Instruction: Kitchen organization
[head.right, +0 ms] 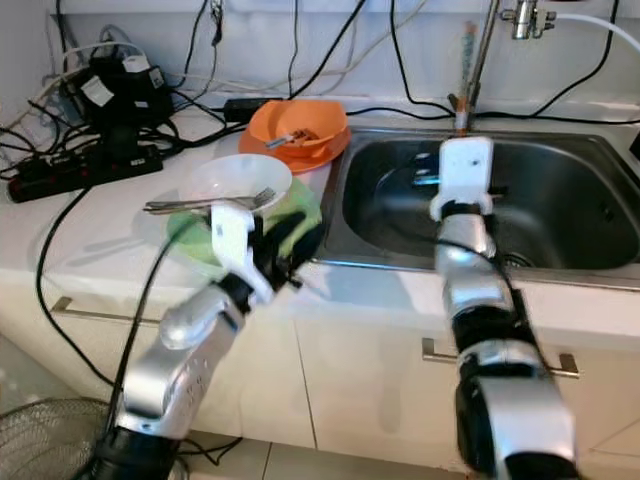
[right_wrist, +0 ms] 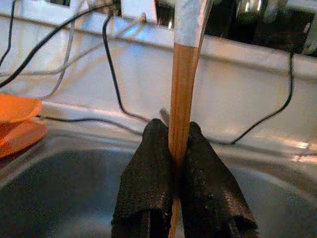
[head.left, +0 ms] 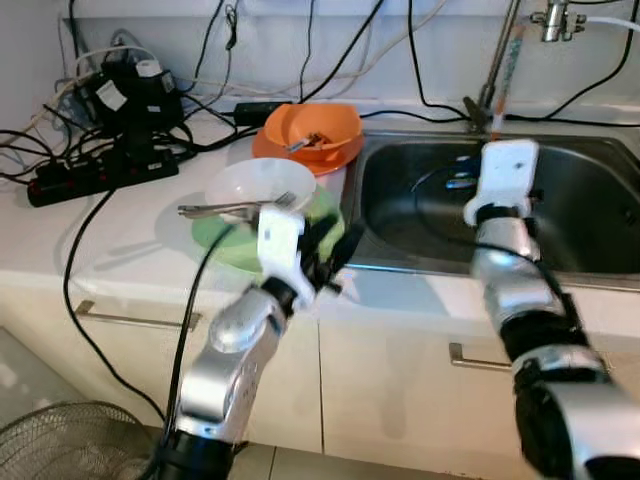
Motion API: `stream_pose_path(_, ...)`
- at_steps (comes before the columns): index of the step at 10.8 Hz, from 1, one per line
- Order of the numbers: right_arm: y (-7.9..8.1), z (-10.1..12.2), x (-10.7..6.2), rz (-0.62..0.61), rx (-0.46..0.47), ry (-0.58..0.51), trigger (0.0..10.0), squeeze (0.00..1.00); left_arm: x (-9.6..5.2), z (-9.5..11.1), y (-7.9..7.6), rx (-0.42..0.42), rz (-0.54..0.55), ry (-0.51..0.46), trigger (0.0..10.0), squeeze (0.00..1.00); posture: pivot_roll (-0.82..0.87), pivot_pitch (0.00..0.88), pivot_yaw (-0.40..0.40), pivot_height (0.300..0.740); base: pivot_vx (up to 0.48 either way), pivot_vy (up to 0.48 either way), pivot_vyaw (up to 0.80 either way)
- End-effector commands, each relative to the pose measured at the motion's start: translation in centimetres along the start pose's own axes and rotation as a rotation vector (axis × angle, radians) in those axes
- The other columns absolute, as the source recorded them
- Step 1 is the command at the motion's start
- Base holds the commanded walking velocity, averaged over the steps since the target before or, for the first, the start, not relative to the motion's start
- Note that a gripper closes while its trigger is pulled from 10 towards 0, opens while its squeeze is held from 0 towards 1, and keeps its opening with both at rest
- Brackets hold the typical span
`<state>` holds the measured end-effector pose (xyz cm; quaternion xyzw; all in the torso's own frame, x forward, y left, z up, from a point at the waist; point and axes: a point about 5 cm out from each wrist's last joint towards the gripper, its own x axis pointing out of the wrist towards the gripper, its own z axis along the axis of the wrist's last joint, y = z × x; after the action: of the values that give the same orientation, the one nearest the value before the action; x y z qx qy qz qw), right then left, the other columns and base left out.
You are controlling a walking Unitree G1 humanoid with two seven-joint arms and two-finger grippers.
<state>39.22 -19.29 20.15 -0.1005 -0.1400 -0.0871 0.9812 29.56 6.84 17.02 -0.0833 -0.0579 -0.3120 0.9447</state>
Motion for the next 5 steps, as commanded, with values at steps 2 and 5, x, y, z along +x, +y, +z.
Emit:
stream_pose_path(2,-0.1,-0.5,0.3,0.019,0.043,0.055,10.0,0.0,-0.2,-0.8,0.2,0.032,0.0,0.034,10.0,0.0,0.07,0.01,0.074,0.74,0.0,0.0,0.0)
stream_pose_path(5,-0.1,-2.1,-0.1,0.057,0.061,0.144,10.0,0.0,-0.5,-1.5,-0.2,0.047,-0.043,0.083,10.0,0.0,0.08,0.014,0.072,0.74,0.0,0.0,0.0)
